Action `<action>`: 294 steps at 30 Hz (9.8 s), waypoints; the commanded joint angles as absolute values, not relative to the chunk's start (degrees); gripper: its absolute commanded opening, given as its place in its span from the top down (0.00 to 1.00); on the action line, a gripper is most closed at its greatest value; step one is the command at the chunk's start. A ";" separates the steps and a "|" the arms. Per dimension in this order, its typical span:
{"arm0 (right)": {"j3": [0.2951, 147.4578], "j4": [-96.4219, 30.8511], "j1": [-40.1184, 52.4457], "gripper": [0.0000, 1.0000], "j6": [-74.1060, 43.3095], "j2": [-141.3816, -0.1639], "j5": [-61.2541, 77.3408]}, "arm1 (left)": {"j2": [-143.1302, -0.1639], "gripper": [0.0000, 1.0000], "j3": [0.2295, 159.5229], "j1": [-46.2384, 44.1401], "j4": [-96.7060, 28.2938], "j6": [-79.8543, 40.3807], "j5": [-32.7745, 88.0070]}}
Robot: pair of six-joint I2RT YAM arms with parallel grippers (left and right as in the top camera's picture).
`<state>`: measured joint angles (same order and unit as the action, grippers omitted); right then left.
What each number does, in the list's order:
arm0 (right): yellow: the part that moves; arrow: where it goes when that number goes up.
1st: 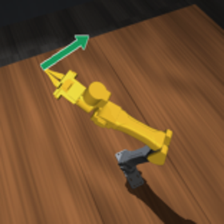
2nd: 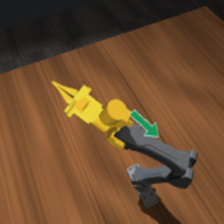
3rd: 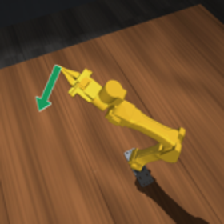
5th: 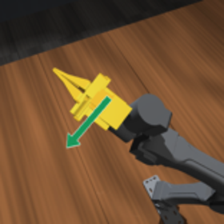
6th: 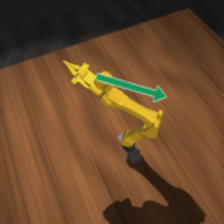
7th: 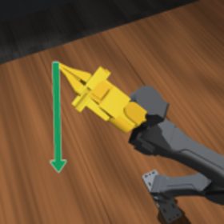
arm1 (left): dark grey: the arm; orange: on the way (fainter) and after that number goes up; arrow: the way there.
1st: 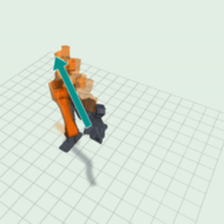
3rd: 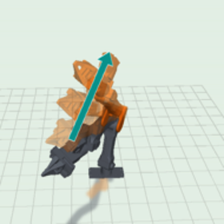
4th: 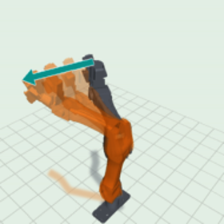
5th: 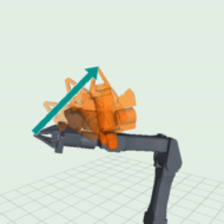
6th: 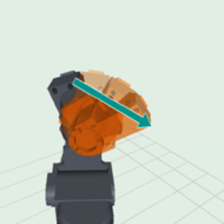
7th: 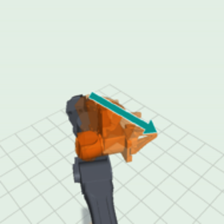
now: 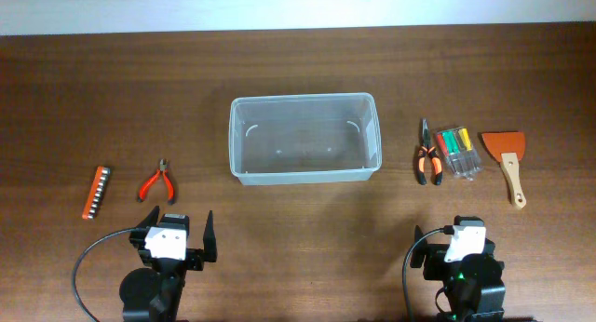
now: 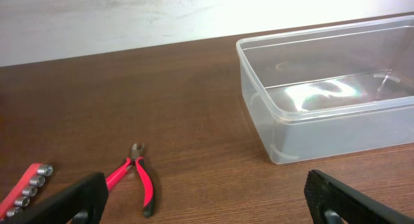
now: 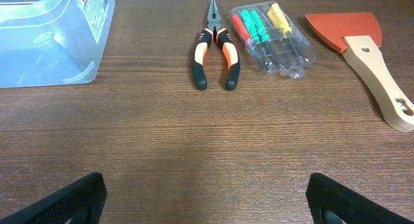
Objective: Pack container
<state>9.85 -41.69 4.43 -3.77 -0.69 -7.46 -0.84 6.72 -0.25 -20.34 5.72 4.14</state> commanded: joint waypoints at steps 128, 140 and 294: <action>100.49 -64.90 -31.46 0.25 15.97 -129.51 2.57 | -82.06 0.01 70.76 10.07 -34.20 7.01 4.71; 95.15 -60.51 -31.40 0.40 12.97 -130.96 2.28 | -82.06 0.01 70.76 10.02 -34.20 7.01 4.73; 148.49 -94.50 -13.37 0.43 25.58 -126.17 18.33 | -82.08 0.01 70.76 10.02 -34.20 7.01 4.73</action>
